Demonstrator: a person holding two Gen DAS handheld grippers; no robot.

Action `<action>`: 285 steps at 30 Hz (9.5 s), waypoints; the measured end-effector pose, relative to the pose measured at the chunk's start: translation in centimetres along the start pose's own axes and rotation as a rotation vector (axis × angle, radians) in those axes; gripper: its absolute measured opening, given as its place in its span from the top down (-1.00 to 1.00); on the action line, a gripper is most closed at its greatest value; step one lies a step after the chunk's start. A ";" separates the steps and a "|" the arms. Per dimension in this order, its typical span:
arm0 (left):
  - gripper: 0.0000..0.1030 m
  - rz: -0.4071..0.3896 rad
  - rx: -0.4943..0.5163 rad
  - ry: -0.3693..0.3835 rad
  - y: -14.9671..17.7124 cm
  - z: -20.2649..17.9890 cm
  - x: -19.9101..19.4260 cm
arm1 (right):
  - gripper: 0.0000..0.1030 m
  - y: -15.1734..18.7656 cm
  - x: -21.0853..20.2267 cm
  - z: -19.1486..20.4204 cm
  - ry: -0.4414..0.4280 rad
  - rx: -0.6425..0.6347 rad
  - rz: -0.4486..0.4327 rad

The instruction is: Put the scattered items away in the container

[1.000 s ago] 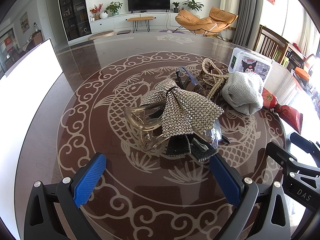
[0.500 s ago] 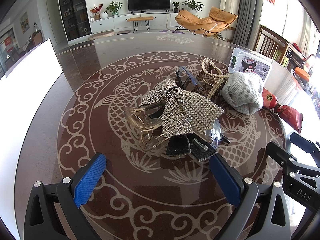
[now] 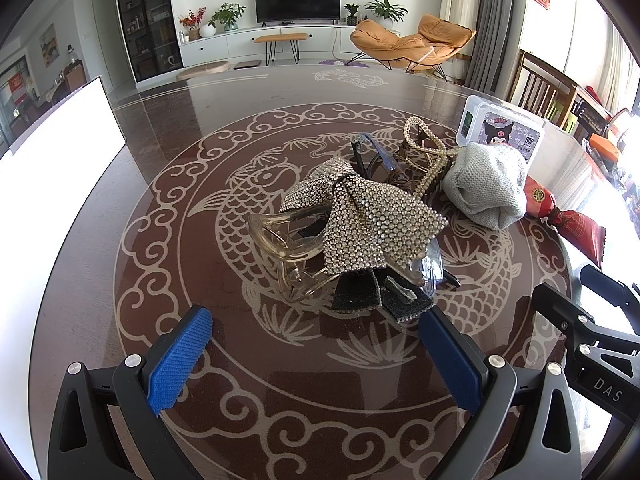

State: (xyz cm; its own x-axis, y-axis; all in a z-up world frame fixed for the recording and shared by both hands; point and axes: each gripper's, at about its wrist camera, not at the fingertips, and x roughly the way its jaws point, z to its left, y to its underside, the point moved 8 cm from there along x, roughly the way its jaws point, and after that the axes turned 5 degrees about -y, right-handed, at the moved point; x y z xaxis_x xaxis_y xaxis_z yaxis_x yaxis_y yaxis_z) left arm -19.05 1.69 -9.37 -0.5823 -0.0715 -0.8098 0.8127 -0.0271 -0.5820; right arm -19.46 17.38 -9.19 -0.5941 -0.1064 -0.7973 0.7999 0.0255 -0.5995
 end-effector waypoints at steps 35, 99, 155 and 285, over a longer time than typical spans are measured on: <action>-1.00 0.000 0.000 0.000 0.1 0.0 -0.1 | -0.63 0.0 0.0 0.0 0.000 0.000 0.000; -1.00 -0.021 0.010 0.295 4.4 1.1 -4.7 | -0.61 -1.8 -2.7 -5.4 -0.166 0.010 -0.062; 0.09 -0.008 0.092 0.300 -3.0 2.0 -3.6 | 0.58 4.8 -5.4 -3.5 -0.144 -0.153 -0.048; 0.16 0.106 0.096 0.055 -5.7 -2.2 2.6 | -0.40 7.4 -7.7 -4.6 0.080 0.089 -0.021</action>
State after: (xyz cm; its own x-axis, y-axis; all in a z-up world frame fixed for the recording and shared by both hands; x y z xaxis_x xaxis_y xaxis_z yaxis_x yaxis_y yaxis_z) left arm -25.30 3.80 -8.33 -0.4908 -0.0241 -0.8709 0.8665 -0.1176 -0.4851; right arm -9.37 22.97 -7.80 -0.6127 -0.0259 -0.7899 0.7895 -0.0647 -0.6103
